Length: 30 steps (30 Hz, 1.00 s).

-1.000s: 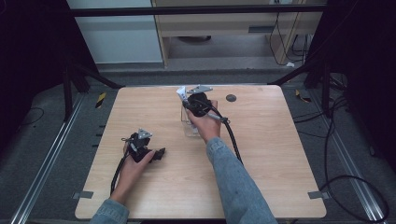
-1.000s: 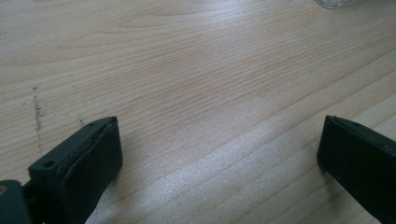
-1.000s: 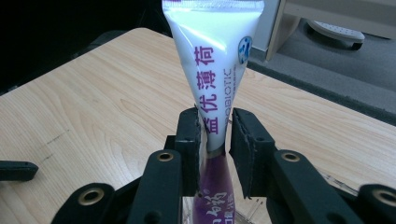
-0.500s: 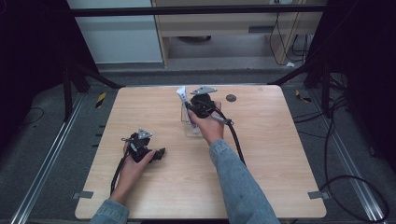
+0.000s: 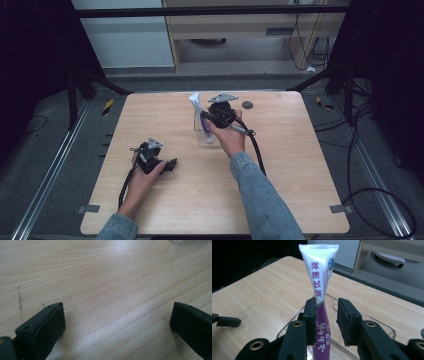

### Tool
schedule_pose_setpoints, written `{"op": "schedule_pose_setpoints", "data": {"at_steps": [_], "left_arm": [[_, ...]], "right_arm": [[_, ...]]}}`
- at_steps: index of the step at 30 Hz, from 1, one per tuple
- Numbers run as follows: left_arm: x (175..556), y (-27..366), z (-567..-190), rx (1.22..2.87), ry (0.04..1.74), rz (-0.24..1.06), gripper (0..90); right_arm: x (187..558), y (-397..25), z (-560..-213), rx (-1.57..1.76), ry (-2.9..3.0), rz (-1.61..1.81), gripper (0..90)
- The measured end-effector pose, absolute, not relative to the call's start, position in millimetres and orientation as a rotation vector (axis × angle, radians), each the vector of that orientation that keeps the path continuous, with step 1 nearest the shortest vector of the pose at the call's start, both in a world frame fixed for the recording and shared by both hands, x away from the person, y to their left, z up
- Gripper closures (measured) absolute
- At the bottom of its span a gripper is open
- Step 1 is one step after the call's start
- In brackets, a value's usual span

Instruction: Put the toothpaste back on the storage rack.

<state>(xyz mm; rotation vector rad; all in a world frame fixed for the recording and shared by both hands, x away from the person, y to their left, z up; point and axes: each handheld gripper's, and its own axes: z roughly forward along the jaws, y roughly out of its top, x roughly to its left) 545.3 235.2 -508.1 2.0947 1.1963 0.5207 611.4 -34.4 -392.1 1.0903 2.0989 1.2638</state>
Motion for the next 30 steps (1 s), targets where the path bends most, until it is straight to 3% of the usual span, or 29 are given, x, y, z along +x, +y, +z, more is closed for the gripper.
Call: {"op": "schedule_pose_setpoints", "data": {"at_steps": [11,30], "left_arm": [[545,235,-508,2.096,1.196,0.521,0.0],[546,235,-508,2.096,1.195,0.523,0.0]], "right_arm": [[600,-46,-378,1.074,2.115,1.258,60.5],[589,-69,-362,1.096,2.152,1.261,31.1]]}}
